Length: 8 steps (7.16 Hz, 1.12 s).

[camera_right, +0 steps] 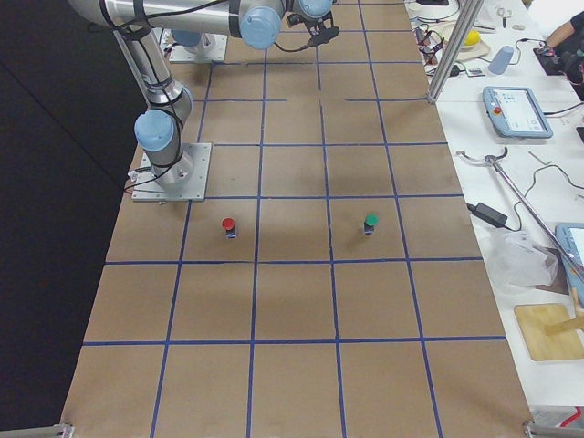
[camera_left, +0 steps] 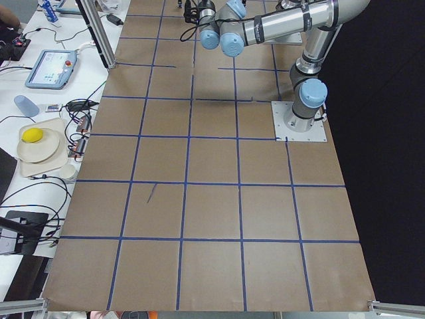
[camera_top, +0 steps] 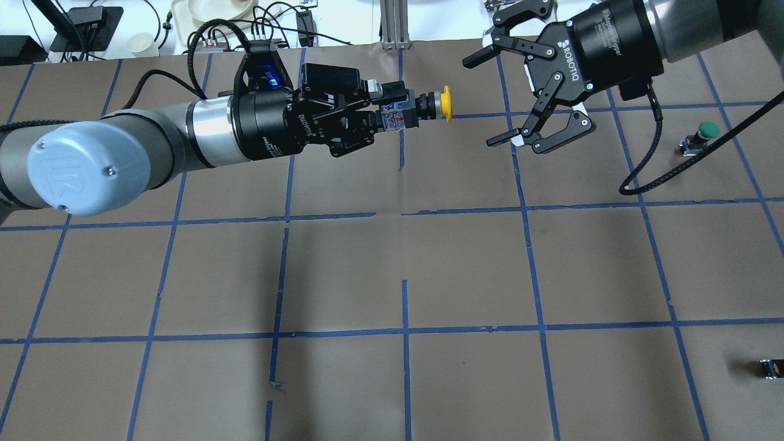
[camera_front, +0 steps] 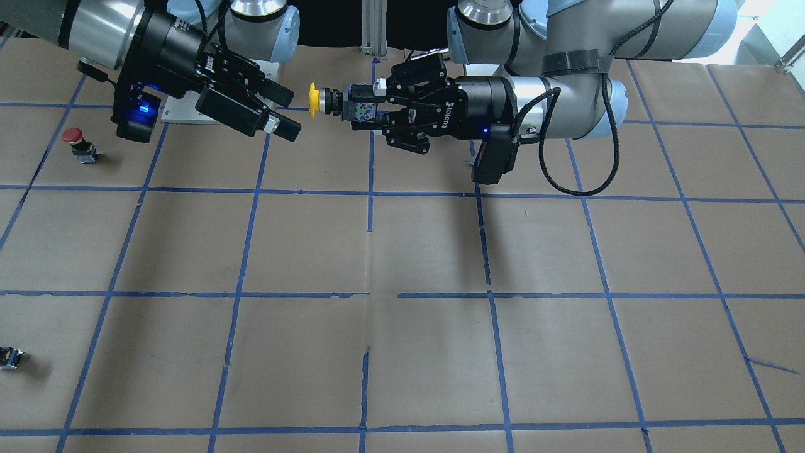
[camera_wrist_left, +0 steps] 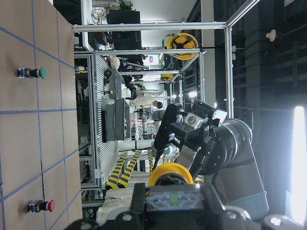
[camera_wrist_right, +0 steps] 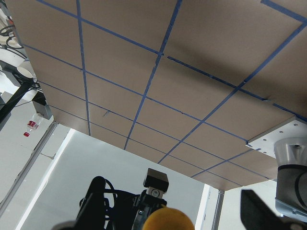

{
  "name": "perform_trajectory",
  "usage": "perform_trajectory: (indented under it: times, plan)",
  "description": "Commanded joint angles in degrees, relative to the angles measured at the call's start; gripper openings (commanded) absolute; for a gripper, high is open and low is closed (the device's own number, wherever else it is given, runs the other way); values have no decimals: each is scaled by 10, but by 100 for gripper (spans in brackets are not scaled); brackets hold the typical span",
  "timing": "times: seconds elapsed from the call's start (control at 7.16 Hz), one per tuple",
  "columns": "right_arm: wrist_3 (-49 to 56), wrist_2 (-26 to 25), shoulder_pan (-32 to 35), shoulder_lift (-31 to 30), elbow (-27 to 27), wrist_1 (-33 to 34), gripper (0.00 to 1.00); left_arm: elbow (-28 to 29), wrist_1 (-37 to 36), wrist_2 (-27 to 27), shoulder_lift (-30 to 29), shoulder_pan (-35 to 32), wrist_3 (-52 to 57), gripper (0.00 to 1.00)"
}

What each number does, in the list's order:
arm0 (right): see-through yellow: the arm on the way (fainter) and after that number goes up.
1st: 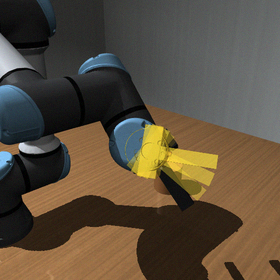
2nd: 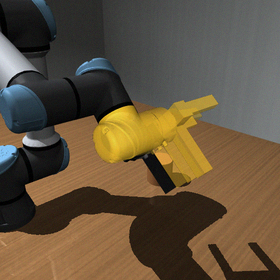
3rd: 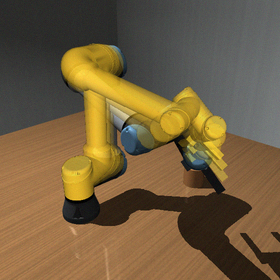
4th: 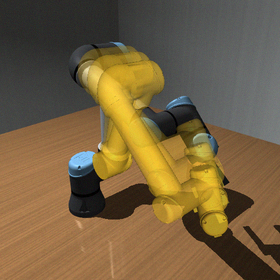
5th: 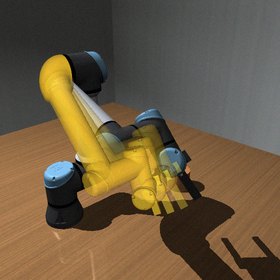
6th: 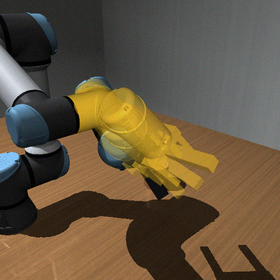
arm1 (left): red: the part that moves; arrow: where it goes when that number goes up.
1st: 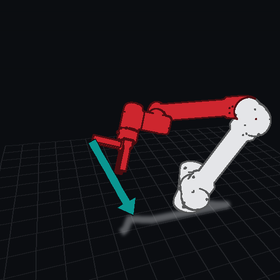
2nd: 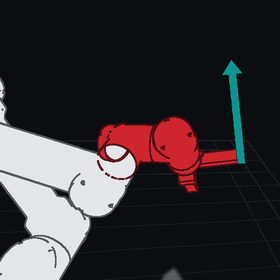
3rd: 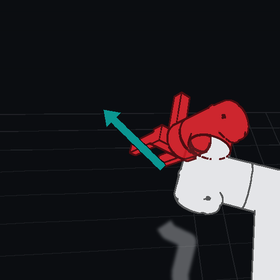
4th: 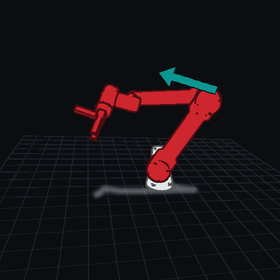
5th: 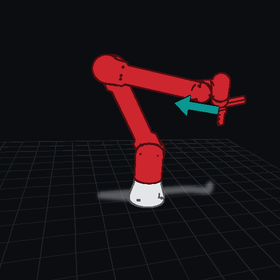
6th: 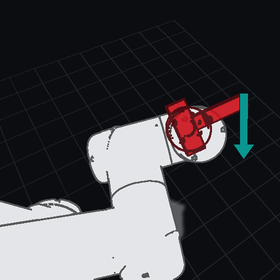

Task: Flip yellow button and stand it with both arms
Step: 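Bring the right gripper to the yellow cap and grasp the button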

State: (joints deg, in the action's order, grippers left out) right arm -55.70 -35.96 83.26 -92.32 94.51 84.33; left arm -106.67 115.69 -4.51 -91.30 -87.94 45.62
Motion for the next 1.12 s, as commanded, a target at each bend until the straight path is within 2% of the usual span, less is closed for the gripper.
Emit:
perform_trajectory:
  times: [0.0,0.42,0.7,0.84,0.98]
  plan:
    - [-108,-1,35,22,0,105,99,-4,0,-2,6,0,1,8]
    - [-114,-2,39,10,0,104,96,-3,0,-3,14,0,0,8]
    - [-111,-4,39,-24,1,64,94,-5,1,-3,20,0,-1,8]
    - [-111,-4,39,-26,1,62,76,-5,1,-3,22,0,-1,8]
    - [-108,-9,39,-26,1,62,48,-6,1,-6,20,0,-1,8]
